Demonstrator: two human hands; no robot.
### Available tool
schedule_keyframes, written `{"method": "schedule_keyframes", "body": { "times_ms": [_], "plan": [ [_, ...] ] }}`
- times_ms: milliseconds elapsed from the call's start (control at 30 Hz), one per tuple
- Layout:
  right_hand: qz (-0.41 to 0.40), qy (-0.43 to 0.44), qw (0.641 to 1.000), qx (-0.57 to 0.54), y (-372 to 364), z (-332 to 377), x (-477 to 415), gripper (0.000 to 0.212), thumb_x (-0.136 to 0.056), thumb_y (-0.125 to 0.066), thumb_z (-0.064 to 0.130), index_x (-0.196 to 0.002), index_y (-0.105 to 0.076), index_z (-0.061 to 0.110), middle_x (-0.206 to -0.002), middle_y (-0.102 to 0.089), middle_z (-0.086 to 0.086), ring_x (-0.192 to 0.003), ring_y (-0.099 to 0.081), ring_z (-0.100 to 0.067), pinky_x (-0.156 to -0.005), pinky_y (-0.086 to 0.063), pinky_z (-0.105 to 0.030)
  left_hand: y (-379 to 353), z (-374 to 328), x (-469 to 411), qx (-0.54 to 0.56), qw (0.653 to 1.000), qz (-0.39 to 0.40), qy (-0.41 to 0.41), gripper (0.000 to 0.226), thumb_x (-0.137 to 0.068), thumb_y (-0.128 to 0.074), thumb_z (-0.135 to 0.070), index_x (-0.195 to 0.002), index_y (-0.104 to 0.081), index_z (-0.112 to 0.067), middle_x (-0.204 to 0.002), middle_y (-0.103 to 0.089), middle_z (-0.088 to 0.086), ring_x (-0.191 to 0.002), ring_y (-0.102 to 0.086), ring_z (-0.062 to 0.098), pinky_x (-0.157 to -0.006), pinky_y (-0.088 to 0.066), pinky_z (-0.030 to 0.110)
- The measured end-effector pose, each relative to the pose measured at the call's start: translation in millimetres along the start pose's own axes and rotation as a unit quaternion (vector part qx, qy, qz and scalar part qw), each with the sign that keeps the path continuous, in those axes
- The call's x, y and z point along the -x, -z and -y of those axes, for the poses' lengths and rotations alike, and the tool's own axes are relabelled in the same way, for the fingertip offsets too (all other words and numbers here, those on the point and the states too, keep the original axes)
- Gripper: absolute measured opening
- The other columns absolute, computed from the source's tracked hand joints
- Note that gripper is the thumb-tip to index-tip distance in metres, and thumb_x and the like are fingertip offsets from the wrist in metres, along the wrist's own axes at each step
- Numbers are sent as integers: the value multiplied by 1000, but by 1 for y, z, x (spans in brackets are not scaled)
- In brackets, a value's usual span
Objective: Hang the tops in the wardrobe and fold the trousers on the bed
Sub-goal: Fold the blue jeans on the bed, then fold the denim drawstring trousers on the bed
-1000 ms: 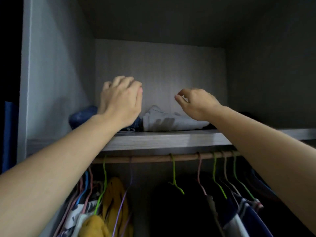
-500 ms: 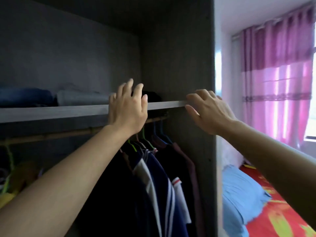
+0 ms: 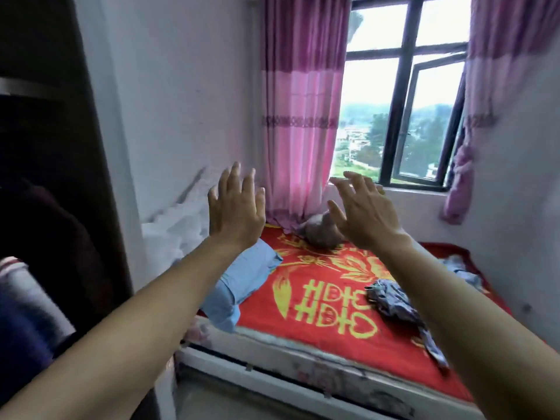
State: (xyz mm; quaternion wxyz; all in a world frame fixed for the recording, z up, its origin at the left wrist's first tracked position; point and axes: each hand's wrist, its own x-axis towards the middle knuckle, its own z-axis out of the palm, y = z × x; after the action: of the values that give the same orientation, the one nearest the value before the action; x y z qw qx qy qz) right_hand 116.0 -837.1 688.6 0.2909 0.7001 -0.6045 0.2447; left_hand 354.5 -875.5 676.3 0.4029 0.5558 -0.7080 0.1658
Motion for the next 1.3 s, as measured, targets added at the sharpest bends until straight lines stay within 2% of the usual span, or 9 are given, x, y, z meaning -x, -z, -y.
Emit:
{"method": "schedule_keyframes", "body": {
  "times_ms": [100, 333, 467, 667, 800, 933, 1300],
  "plan": [
    [9, -53, 999, 10, -7, -80, 23, 51, -100, -43, 45, -144, -40, 19, -147, -43, -13, -132, -44, -32, -102, -42, -49, -58, -69, -5, 43, 998, 41, 0, 51, -104, -30, -38, -150, -33, -16, -161, -22, 12, -148, -17, 28, -116, -18, 53],
    [35, -158, 986, 44, -48, -228, 71, 52, -100, -45, 44, -145, -40, 18, -148, -43, -12, -134, -43, -31, -106, -40, -51, -173, -194, -29, 110, 989, 76, -71, 51, -103, -31, -40, -148, -34, -16, -158, -27, 13, -145, -23, 31, -113, -21, 56],
    [93, -215, 970, 66, -96, -297, 101, 53, -99, -47, 42, -145, -41, 16, -148, -42, -13, -136, -40, -31, -107, -36, -49, -259, -240, -29, 130, 977, 116, -120, 51, -103, -35, -40, -148, -37, -16, -157, -28, 14, -144, -24, 32, -112, -23, 58],
    [152, -265, 945, 114, -169, -395, 86, 57, -97, -50, 39, -147, -39, 15, -151, -39, -13, -138, -38, -31, -109, -33, -46, -393, -282, -62, 151, 956, 191, -162, 56, -102, -35, -45, -152, -31, -19, -161, -17, 14, -148, -14, 31, -115, -21, 58],
    [196, -275, 930, 143, -212, -451, 62, 61, -96, -51, 40, -149, -35, 15, -153, -36, -14, -140, -35, -31, -111, -32, -46, -472, -293, -93, 159, 946, 234, -156, 58, -102, -34, -47, -153, -29, -19, -162, -14, 13, -149, -12, 30, -115, -20, 56],
    [214, -306, 918, 138, -260, -493, 52, 62, -96, -53, 40, -149, -36, 15, -152, -37, -13, -139, -36, -31, -110, -34, -47, -542, -308, -115, 151, 938, 281, -139, 59, -102, -33, -47, -154, -26, -19, -162, -13, 14, -149, -12, 30, -115, -20, 54],
    [289, -317, 897, 102, -408, -631, 37, 61, -96, -51, 41, -149, -35, 17, -148, -40, -9, -137, -38, -27, -108, -37, -43, -716, -376, -146, 108, 916, 358, -143, 59, -102, -32, -48, -154, -26, -21, -162, -15, 14, -149, -13, 31, -115, -21, 53]
  ]
}}
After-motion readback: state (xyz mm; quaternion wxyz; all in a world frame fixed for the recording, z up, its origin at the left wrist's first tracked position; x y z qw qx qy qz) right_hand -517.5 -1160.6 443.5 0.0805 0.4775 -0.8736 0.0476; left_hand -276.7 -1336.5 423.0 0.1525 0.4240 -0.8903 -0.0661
